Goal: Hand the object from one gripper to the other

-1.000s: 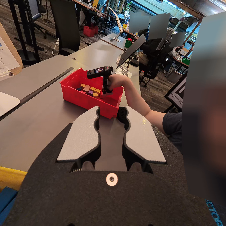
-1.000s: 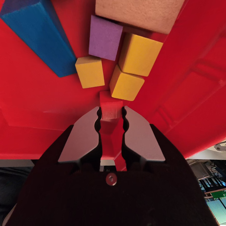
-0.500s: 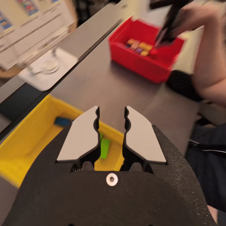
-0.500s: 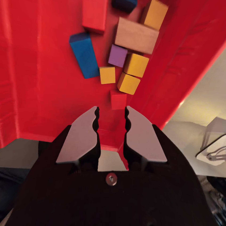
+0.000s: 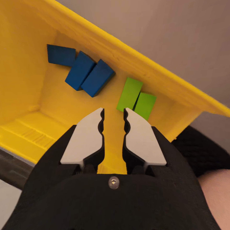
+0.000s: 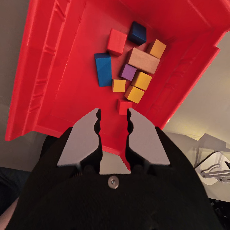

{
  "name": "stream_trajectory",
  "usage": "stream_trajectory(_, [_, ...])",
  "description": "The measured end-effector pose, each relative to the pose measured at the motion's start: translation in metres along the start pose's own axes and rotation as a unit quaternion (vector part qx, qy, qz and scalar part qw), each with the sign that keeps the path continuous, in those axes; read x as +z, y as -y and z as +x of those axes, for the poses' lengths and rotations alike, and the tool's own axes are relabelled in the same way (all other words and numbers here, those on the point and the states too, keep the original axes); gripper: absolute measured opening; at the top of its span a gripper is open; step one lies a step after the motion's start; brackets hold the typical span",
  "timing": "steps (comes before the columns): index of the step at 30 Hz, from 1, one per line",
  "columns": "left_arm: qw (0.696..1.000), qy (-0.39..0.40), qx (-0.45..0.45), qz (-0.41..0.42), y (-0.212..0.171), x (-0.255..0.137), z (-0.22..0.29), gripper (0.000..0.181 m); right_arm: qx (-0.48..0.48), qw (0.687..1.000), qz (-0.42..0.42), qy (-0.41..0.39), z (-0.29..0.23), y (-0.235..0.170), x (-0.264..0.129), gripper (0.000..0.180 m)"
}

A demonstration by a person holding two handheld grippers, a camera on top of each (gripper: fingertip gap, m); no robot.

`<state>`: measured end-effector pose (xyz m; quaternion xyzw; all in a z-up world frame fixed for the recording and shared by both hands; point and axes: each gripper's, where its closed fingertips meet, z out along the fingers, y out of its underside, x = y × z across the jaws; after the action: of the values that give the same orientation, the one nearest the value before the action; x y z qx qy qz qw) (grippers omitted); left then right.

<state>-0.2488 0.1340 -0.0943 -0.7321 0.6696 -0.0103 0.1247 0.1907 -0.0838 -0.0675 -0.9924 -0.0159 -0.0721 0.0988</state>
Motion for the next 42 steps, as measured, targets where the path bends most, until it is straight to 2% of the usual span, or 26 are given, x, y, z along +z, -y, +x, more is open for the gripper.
stream_trajectory(1, [1.0,-0.012,0.005,-0.012,-0.003,0.008,0.002,0.023,0.001,1.0,0.0,0.002,0.0,-0.001,0.0,0.041])
stream_trajectory(3, [0.999,-0.048,-0.003,-0.009,-0.003,0.018,0.006,0.026,0.004,1.0,0.003,0.004,0.002,-0.001,0.0,0.041])
stream_trajectory(7, [0.995,-0.091,0.008,0.045,0.005,0.015,0.014,0.03,0.007,1.0,0.002,0.011,0.004,-0.004,0.001,0.041])
stream_trajectory(11, [0.994,-0.095,0.027,0.055,0.002,0.016,0.016,0.034,0.012,1.0,0.004,0.014,0.005,-0.005,0.001,0.041])
stream_trajectory(20, [0.994,-0.102,0.034,0.021,-0.007,0.031,0.017,0.033,0.003,1.0,0.002,0.022,0.001,-0.008,0.0,0.041])
stream_trajectory(32, [0.992,-0.12,0.037,0.031,-0.004,0.032,0.02,0.031,-0.005,1.0,-0.006,0.025,-0.002,-0.008,0.002,0.04])
stream_trajectory(42, [0.992,-0.116,0.009,0.041,-0.008,0.032,0.01,0.035,-0.012,1.0,-0.01,0.024,-0.004,-0.008,0.002,0.04])
